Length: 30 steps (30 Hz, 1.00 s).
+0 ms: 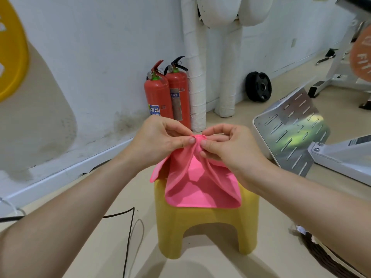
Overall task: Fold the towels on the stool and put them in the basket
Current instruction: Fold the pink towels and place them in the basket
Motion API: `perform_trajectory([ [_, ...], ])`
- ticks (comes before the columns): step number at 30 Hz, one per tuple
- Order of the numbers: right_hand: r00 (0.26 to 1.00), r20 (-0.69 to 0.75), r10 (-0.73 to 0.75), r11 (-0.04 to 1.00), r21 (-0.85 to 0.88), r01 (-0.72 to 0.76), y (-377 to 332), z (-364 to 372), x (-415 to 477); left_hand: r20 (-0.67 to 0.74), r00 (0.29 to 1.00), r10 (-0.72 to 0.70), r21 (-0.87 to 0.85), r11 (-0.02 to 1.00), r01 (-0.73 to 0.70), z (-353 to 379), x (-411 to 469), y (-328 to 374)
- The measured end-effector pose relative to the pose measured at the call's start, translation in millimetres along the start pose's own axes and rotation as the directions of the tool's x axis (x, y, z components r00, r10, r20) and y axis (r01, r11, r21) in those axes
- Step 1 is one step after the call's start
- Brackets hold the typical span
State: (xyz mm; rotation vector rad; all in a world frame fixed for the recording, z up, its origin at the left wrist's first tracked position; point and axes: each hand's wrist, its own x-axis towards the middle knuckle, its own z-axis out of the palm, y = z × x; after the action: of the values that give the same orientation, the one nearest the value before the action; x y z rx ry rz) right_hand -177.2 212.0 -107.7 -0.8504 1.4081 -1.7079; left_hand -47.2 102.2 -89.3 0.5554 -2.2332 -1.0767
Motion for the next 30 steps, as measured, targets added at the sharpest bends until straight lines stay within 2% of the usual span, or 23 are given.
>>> perform_trajectory([
  [5,0.998,-0.017,-0.055,0.997,-0.047,0.054,0.0,6.0,-2.0,0.021,1.000,0.009,0.016,1.000,-0.009,2.1,-1.5,3.4],
  [11,0.994,-0.011,-0.113,0.984,-0.141,0.110,0.7,11.4,-5.8,-0.054,0.997,0.058,0.000,0.998,-0.058,2.9,-1.6,0.8],
  [19,0.972,-0.030,-0.233,0.937,-0.275,0.216,4.2,9.8,-2.9,-0.074,0.995,0.066,-0.006,0.998,-0.066,7.1,-2.0,-3.2],
  [25,0.946,-0.023,-0.323,0.876,-0.387,0.289,6.9,12.5,3.6,-0.069,0.985,0.161,0.150,0.977,-0.149,7.6,2.1,-4.0],
  [27,0.945,-0.026,-0.327,0.835,-0.475,0.276,10.9,9.5,9.8,-0.126,0.976,0.175,0.163,0.975,-0.154,4.9,5.1,-1.2],
  [30,0.968,-0.043,-0.248,0.752,-0.639,0.164,14.6,-7.2,20.0,-0.328,0.930,0.168,0.134,0.982,-0.131,-11.1,18.7,6.3],
])
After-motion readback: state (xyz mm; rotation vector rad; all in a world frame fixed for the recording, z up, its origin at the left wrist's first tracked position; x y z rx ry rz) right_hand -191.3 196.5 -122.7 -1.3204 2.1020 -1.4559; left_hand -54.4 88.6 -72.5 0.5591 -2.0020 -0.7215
